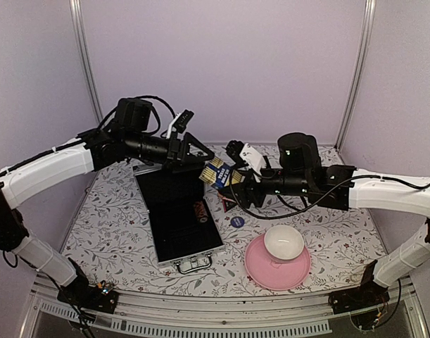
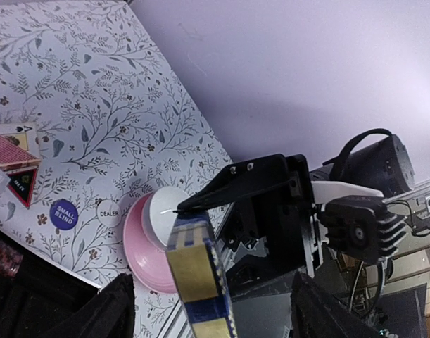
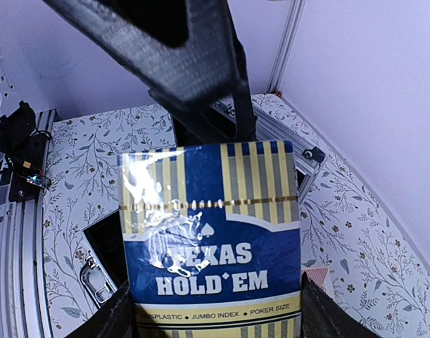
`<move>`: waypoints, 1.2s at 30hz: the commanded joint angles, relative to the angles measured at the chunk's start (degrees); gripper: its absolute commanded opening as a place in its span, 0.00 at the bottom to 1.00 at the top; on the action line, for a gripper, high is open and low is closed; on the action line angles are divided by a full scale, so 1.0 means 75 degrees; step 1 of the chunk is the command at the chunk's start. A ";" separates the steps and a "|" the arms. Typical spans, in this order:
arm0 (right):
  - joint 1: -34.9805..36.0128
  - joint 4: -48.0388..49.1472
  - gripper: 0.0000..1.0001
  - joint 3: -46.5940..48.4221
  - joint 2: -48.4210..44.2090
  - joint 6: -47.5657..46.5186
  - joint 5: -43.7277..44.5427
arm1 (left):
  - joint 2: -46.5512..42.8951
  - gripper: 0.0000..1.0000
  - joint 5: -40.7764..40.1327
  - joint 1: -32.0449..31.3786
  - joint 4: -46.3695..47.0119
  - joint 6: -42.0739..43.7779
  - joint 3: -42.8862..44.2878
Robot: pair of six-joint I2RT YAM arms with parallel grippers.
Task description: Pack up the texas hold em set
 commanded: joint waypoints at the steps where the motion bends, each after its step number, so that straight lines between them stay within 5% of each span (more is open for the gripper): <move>1: 0.0165 0.0852 0.50 0.0340 0.0099 -0.0157 0.0218 | 0.0183 0.76 -0.0203 -0.0143 -0.0800 0.0245 0.0449; 4: 0.0226 0.0874 0.50 0.0367 0.0171 -0.0234 0.0302 | 0.0287 0.71 -0.0070 -0.0150 -0.0810 0.0205 0.0381; 8: 0.0240 0.0849 0.50 0.0480 0.0297 -0.0349 0.0375 | 0.0441 0.49 0.0198 -0.0189 -0.0809 0.0207 0.0346; 15: 0.0249 0.0836 0.50 0.0644 0.0548 -0.0599 0.0611 | 0.0560 0.41 0.0324 -0.0208 -0.0833 0.0245 0.0277; 19: 0.0259 0.0846 0.50 0.0663 0.0589 -0.0703 0.0679 | 0.0601 0.23 0.0324 -0.0214 -0.0808 0.0228 0.0250; 24: 0.0263 0.0986 0.68 0.0538 0.0549 -0.0674 0.0955 | 0.0508 0.00 0.0387 -0.0237 -0.0209 0.0064 0.0104; 26: 0.0260 0.0991 0.88 0.0489 0.0436 -0.0597 0.1057 | 0.0420 0.00 0.0298 -0.0203 0.0025 0.0063 0.0040; 28: 0.0250 0.1020 0.96 0.0400 0.0241 -0.0493 0.1190 | 0.0284 0.00 0.0084 -0.0154 0.0296 0.0137 -0.0002; 31: 0.0061 0.1229 1.00 0.0116 -0.0149 -0.0217 0.1069 | -0.0040 0.00 -0.0147 -0.0112 0.1221 0.0211 -0.0240; 36: -0.1380 0.2122 0.99 -0.0453 -0.0700 0.1616 -0.1397 | -0.0602 0.00 -0.0895 0.0035 0.2758 0.0575 -0.0903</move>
